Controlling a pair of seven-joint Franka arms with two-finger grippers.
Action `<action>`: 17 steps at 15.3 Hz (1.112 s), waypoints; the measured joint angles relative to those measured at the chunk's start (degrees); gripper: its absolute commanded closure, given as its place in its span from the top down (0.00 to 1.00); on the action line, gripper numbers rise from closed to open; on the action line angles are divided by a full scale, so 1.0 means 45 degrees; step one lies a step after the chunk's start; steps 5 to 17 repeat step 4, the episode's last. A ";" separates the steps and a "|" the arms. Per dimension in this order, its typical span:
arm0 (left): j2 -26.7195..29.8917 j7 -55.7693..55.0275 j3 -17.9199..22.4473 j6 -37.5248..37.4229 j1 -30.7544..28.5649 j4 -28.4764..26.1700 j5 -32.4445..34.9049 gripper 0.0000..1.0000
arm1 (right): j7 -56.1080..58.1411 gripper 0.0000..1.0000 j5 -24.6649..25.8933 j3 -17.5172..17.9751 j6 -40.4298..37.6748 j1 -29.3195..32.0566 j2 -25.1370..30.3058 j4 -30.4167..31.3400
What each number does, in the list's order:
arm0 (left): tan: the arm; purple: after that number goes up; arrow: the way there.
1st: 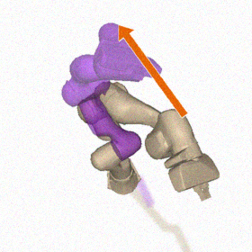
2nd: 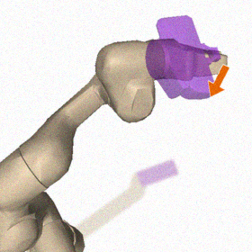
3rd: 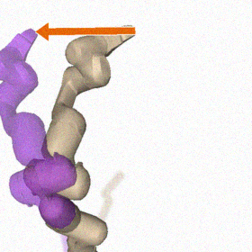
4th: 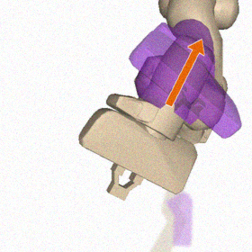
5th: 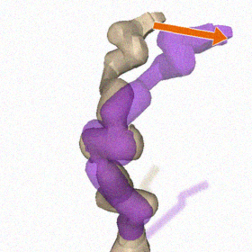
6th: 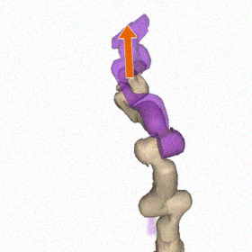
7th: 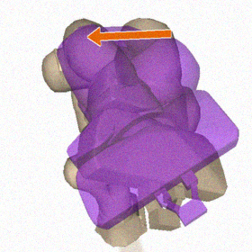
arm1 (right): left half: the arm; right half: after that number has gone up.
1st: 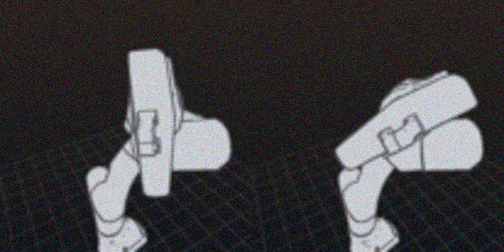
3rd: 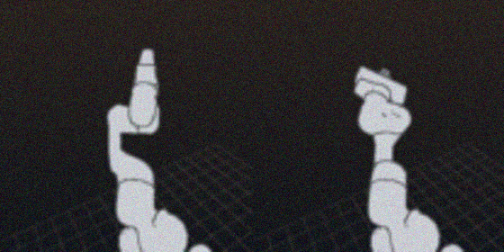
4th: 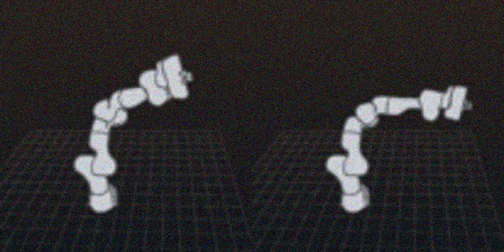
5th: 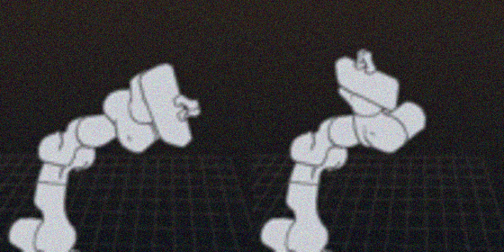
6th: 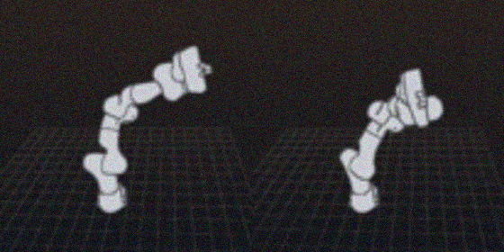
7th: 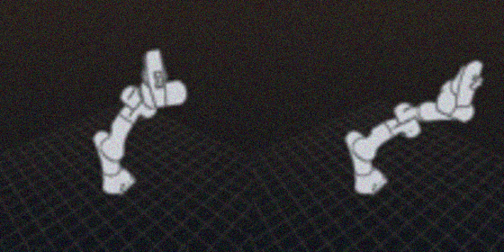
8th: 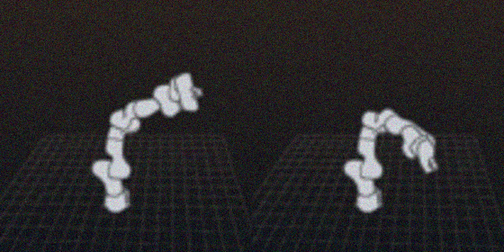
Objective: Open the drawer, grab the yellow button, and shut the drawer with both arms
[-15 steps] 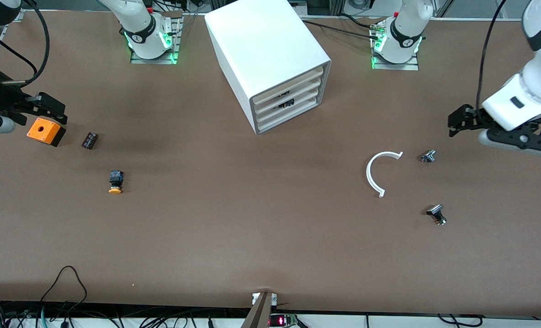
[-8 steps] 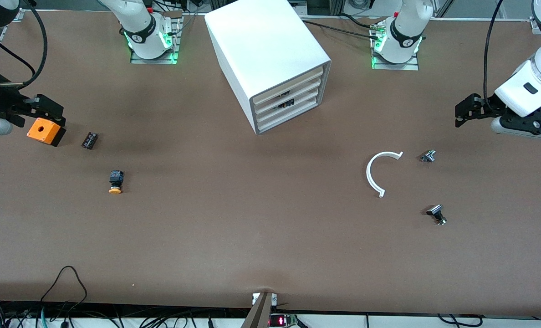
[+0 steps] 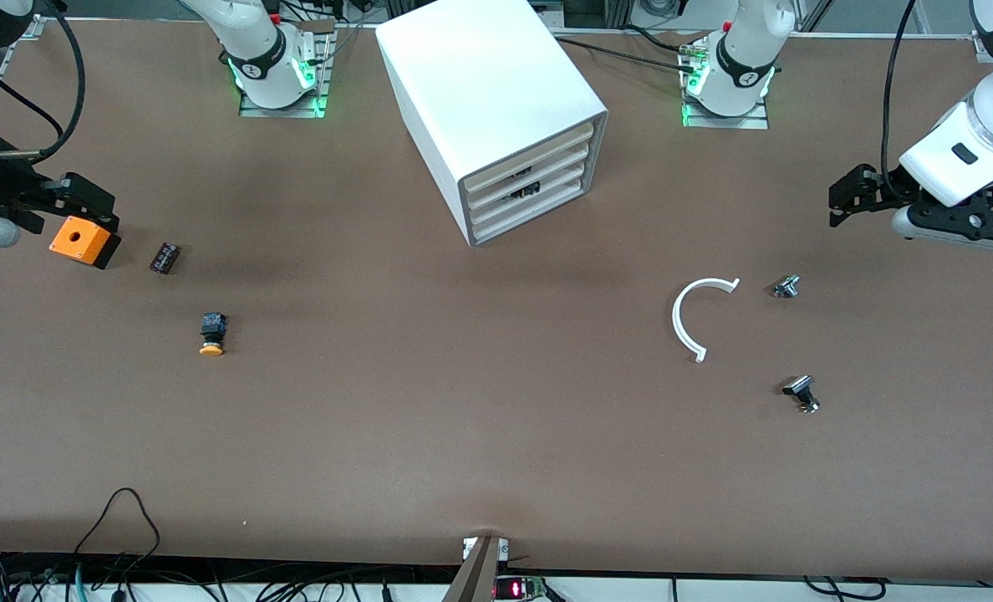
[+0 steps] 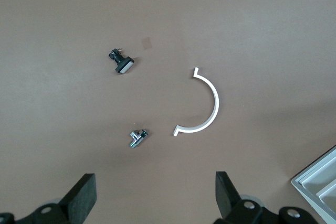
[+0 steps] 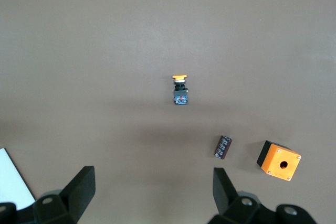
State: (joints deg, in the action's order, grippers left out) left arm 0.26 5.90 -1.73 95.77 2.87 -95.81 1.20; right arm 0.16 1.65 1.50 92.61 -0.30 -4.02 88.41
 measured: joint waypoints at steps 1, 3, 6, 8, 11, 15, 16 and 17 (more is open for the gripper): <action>0.0000 0.0000 0.0000 -0.0004 0.0008 0.0000 0.0000 1.00 | 0.0000 0.99 0.0000 0.0000 0.0000 0.0000 0.0000 0.0000; 0.0000 0.0000 0.0000 -0.0003 0.0032 0.0000 0.0000 1.00 | 0.0000 0.99 0.0000 0.0000 0.0000 0.0000 0.0000 0.0000; 0.0001 0.0000 0.0000 0.0001 0.0045 0.0001 0.0000 1.00 | 0.0000 0.99 0.0000 0.0000 0.0000 0.0000 0.0000 -0.0001; 0.0001 0.0000 0.0000 0.0001 0.0045 0.0001 0.0000 1.00 | 0.0000 0.99 0.0000 0.0000 0.0000 0.0000 0.0000 -0.0001; 0.0001 0.0000 0.0000 0.0001 0.0045 0.0001 0.0000 1.00 | 0.0000 0.99 0.0000 0.0000 0.0000 0.0000 0.0000 -0.0001; 0.0001 0.0000 0.0000 0.0001 0.0045 0.0001 0.0000 1.00 | 0.0000 0.99 0.0000 0.0000 0.0000 0.0000 0.0000 -0.0001; 0.0001 0.0000 0.0000 0.0001 0.0045 0.0001 0.0000 1.00 | 0.0000 0.99 0.0000 0.0000 0.0000 0.0000 0.0000 -0.0001; 0.0001 0.0000 0.0000 0.0001 0.0045 0.0001 0.0000 1.00 | 0.0000 0.99 0.0000 0.0000 0.0000 0.0000 0.0000 -0.0001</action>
